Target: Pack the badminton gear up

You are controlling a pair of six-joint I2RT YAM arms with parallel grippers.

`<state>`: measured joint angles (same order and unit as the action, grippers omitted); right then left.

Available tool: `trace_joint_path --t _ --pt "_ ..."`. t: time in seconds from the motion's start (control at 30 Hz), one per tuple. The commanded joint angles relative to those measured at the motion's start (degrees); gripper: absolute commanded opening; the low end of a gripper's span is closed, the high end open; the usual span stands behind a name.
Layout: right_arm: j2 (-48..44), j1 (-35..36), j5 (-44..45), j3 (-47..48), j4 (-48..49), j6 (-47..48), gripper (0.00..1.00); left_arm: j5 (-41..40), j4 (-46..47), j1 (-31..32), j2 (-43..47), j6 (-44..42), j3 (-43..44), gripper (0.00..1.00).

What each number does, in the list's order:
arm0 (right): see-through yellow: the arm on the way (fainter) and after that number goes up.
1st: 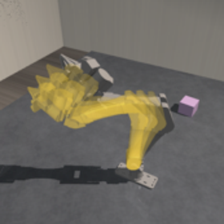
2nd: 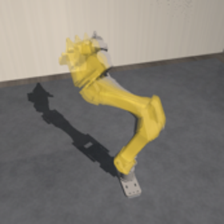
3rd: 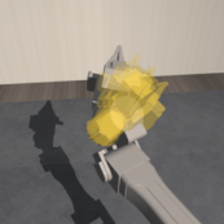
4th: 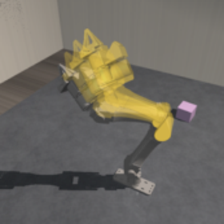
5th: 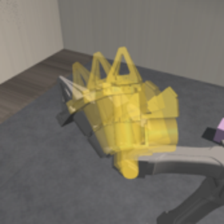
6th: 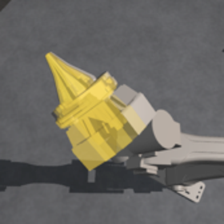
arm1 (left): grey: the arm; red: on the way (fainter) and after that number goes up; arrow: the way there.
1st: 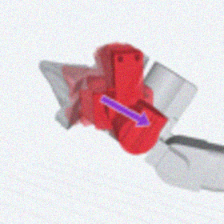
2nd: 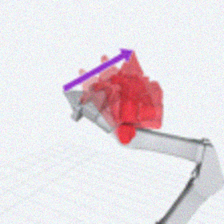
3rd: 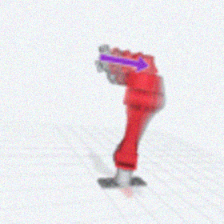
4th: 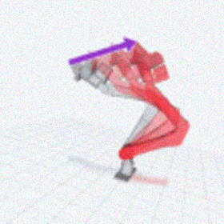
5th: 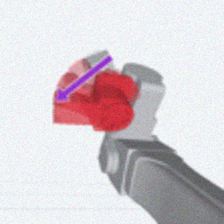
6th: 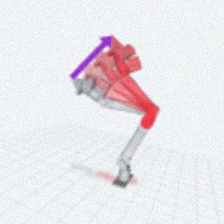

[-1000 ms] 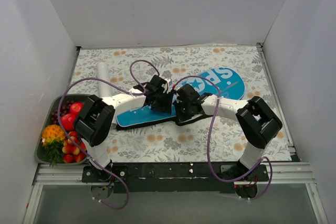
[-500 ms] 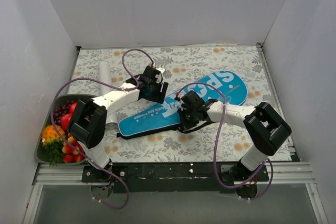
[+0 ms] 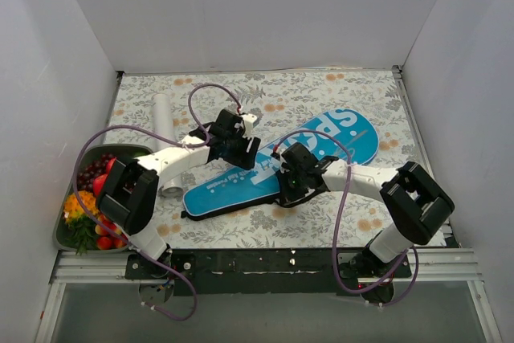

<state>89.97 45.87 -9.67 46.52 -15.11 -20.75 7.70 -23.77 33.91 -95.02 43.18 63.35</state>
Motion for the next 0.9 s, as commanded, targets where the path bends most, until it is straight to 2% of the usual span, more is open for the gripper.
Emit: trace_joint_path --t 0.0,0.13,0.3,0.4,0.5,0.53,0.63,0.67,0.8,0.87 --pt "-2.7 0.28 -0.7 -2.04 -0.97 0.36 0.01 5.03 6.01 1.24 3.88 -2.66 -3.49 0.63" --pt "-4.54 0.36 -0.17 -3.71 -0.79 0.1 0.01 4.25 8.47 3.7 2.22 -3.45 -5.78 0.63" --pt "-6.21 0.28 0.09 -5.3 -0.62 -0.25 0.01 -5.83 9.27 12.03 -4.19 -6.26 -5.87 0.65" --pt "-7.09 0.28 0.27 -6.18 -0.62 -0.6 0.01 -6.48 10.58 14.16 -7.72 -5.57 -5.52 0.65" --pt "-8.15 0.28 0.44 -7.06 -0.53 -0.69 0.01 -6.38 12.96 14.25 -9.04 -4.51 -6.31 0.6" --pt "-8.23 0.28 0.36 -7.15 -0.53 -0.78 0.01 -7.0 13.05 14.25 -9.56 -4.51 -6.22 0.57" --pt "-8.67 0.28 0.18 -7.67 -0.44 -0.25 0.01 -7.0 12.52 14.25 -11.93 -4.95 -5.79 0.4" --pt "-8.76 0.28 0.27 -7.76 -0.53 -0.17 0.01 -9.35 12.43 14.25 -12.46 -5.03 -5.61 0.3" --pt "-9.82 0.28 -0.52 -8.29 0.26 0.71 0.01 -10.26 11.91 14.17 -16.5 -4.51 -3.85 0.13" --pt "-9.91 0.28 -1.4 -8.47 0.96 1.41 0.01 -9.03 11.56 13.9 -17.74 -3.02 -2.1 0.1"
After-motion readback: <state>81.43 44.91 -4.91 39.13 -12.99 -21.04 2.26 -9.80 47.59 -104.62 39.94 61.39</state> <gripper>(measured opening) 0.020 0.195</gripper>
